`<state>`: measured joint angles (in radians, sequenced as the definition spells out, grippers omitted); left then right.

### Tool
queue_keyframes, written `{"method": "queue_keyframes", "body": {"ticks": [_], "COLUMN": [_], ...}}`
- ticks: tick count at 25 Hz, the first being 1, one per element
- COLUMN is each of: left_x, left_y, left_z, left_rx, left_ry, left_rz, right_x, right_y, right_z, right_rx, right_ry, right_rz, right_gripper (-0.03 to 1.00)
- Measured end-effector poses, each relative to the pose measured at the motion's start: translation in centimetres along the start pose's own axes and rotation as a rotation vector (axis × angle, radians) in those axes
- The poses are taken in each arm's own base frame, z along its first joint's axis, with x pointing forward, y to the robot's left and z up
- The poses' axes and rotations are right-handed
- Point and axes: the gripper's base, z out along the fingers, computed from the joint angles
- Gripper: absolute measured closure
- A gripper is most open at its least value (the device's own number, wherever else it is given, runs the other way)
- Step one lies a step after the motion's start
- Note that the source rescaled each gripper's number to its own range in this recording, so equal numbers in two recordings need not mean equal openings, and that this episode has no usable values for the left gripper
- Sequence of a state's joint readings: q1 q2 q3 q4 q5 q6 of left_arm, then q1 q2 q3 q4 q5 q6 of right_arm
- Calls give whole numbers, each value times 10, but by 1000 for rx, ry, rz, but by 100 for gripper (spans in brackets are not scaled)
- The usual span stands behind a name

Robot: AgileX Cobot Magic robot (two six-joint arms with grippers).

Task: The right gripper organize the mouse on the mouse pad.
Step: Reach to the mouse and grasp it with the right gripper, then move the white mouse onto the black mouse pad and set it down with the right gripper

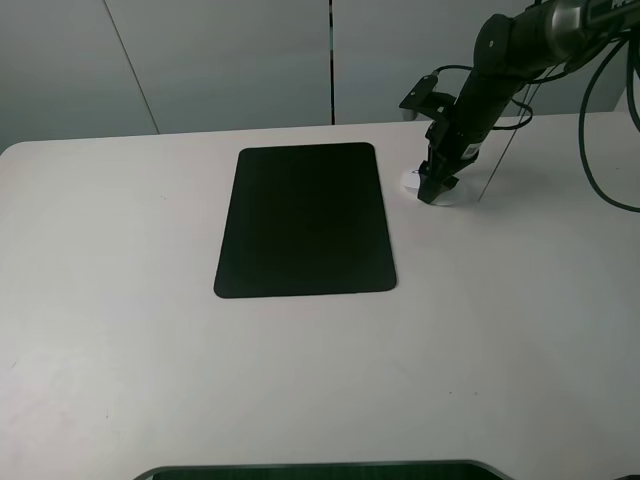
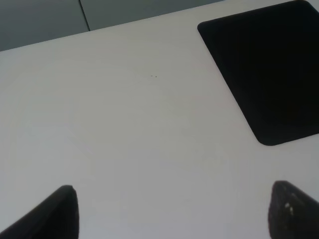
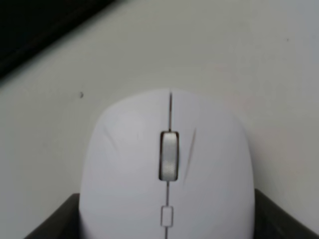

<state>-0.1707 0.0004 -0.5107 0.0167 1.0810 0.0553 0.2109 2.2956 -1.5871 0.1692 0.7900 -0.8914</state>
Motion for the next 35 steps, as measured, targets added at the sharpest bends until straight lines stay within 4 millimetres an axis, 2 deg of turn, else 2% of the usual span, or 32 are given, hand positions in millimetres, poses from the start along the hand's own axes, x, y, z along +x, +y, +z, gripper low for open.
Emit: {"method": "queue_keyframes", "body": {"ticks": [12,17,21,26,35], "left_x": [0,0,0,0,0], "left_y": [0,0,0,0,0], "left_z": [0,0,0,0,0], "left_rx": [0,0,0,0,0], "left_ry": [0,0,0,0,0], "left_rz": [0,0,0,0,0], "right_x": [-2,-7,-10,-23,-64], "right_y": [-1,-1,4,29,102], "right_z": [-2,-30,-52,-62,-57], "right_rx": [12,33,44,36,27], "right_ry": [-16,-46,-40,16,85], "right_rz": [7,97,284,511,687], "right_gripper": [93,93,93,93,93]}}
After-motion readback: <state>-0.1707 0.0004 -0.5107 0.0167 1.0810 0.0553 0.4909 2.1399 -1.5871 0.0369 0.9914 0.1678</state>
